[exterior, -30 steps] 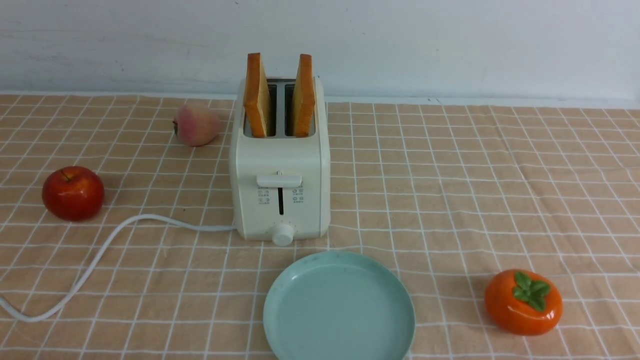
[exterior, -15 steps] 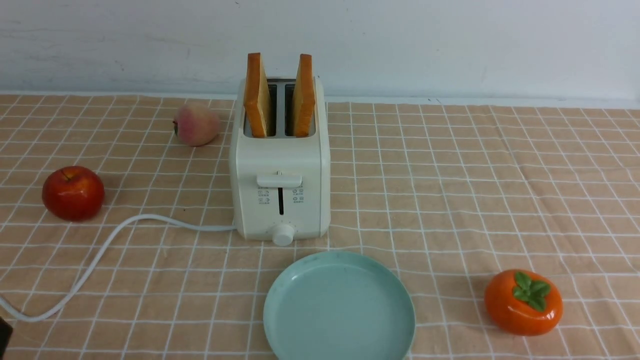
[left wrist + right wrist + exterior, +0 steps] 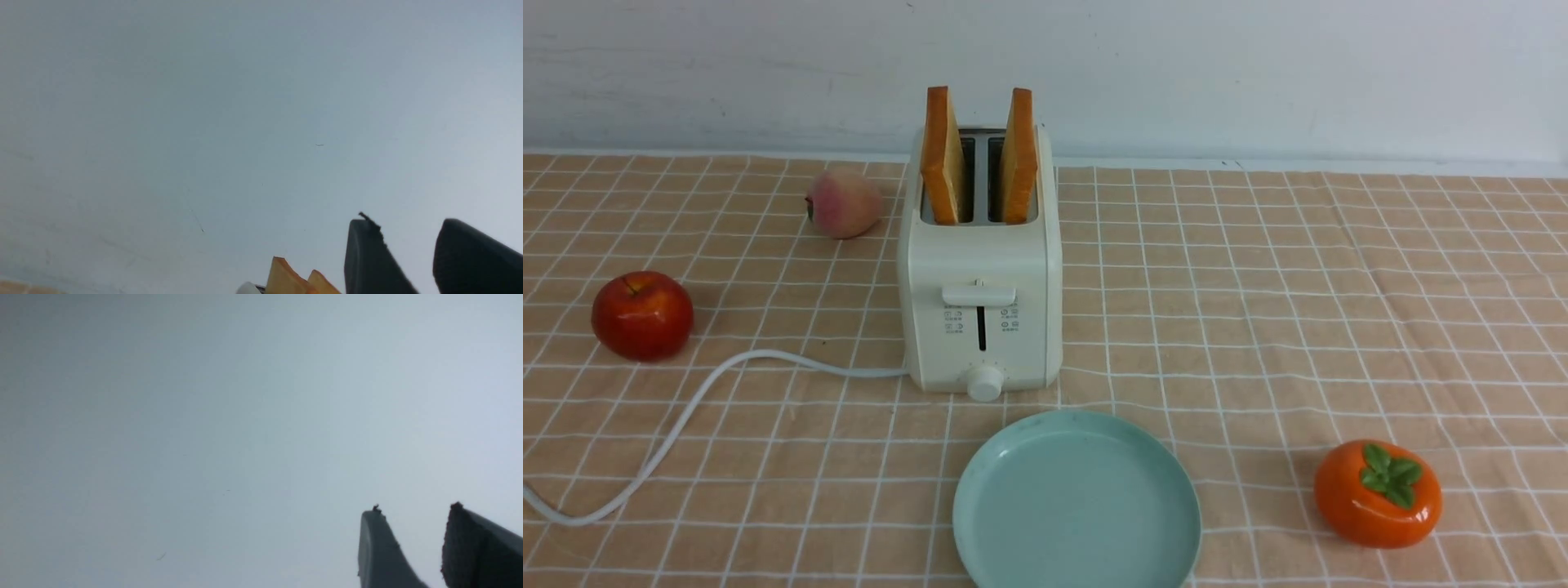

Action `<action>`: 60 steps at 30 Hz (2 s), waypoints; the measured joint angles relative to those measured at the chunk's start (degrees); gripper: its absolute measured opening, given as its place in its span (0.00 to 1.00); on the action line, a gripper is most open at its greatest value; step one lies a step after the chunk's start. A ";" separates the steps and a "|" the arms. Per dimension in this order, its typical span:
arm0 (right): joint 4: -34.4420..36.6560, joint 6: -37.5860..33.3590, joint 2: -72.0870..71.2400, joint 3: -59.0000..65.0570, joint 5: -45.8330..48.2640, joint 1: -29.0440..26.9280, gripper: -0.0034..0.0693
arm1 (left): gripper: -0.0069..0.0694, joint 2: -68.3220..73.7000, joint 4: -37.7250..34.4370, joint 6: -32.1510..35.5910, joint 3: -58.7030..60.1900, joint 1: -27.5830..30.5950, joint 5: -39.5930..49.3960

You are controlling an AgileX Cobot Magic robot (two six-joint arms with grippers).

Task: Take toasted bread from bread machine on light coffee tablecloth place on plate.
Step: 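Grasp the toast slice in the toaster and pull it up out of the slot with the right gripper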

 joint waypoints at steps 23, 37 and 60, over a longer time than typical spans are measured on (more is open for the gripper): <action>-13.30 0.78 61.49 -74.10 76.07 0.01 0.38 | 0.40 53.34 -5.73 6.86 -63.21 0.00 71.18; 37.06 -21.16 90.51 -75.68 91.14 1.61 0.38 | 0.40 57.68 -10.14 7.01 -63.16 0.00 87.18; -11.82 17.40 123.40 -136.78 92.74 32.07 0.57 | 0.40 57.68 -12.39 8.57 -60.89 -6.38 89.08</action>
